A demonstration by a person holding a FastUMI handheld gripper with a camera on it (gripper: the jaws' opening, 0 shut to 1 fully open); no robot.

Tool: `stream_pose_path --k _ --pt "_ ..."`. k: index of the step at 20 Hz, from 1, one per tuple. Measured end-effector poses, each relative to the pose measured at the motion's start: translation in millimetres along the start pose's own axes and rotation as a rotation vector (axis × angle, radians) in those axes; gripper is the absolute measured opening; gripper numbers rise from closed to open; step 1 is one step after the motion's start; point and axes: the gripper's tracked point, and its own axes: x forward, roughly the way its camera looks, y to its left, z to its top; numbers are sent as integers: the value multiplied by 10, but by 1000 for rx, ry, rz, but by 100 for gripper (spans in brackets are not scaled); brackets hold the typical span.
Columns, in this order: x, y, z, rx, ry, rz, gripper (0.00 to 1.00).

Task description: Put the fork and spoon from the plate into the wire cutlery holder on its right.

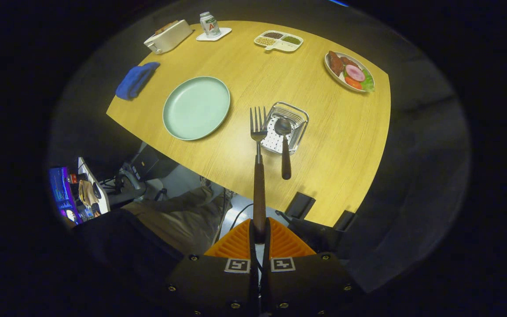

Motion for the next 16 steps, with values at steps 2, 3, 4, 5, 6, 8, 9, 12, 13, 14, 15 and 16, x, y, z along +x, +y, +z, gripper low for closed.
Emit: stream_pose_path --k 2,3,4,5,6,8,9,12,13,14,15,16 --pt "13 -110 5 -6 36 -12 3" --pt "30 -157 24 -16 58 -15 3" --pt "33 -204 29 -27 79 -15 3" --pt "43 -254 42 -35 98 -15 3" --pt "71 -282 58 -46 115 -21 3" --pt "114 -367 117 -62 149 -21 3" --pt "111 -430 134 -71 167 -20 3" --pt "166 -554 250 -110 224 -29 3" --pt "186 -572 295 -123 240 -25 3" --pt "201 -591 325 -134 263 -24 3" --pt "221 -630 372 -154 282 -30 3" --pt "246 -654 436 -170 297 -35 3"
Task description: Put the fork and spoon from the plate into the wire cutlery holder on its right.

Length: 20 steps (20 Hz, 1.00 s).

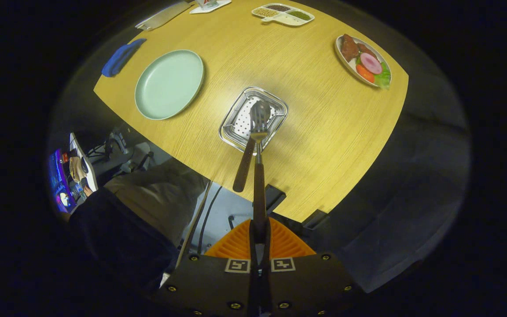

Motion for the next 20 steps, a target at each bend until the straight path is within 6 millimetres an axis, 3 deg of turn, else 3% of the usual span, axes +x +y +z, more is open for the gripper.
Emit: stream_pose_path --k 10,12,17,18,19,20 --pt "93 -78 393 -100 157 -2 3" --pt "87 -81 471 -91 147 -3 7" --pt "-49 -106 582 -39 40 -6 13" --pt "-77 -89 595 -16 -8 1 17" --pt "-169 -72 644 3 -68 2 27" --pt "-245 -46 676 26 -137 1 28"
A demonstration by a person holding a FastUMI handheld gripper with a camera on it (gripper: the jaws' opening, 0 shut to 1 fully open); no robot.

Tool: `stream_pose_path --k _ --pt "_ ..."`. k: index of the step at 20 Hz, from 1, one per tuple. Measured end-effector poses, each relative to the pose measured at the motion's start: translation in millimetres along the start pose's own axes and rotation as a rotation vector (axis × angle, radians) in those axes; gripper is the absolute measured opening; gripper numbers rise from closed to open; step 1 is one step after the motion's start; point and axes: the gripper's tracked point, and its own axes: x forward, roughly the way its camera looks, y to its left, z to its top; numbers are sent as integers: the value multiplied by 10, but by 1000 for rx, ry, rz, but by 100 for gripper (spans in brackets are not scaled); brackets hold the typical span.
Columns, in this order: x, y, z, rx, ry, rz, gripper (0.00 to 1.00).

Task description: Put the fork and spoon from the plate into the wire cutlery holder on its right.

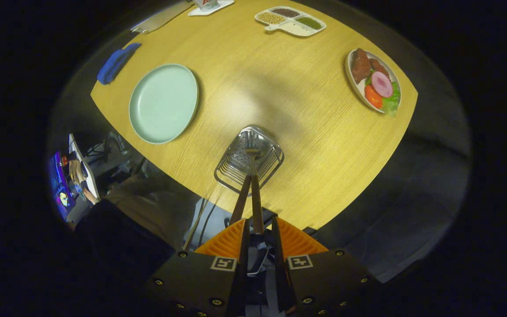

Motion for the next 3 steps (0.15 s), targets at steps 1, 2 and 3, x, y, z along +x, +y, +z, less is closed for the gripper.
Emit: stream_pose_path --k 1,2,3 --pt "-86 52 36 25 -70 1 28" --pt "-171 130 65 53 -143 9 28" --pt "-253 218 82 79 -216 17 28"
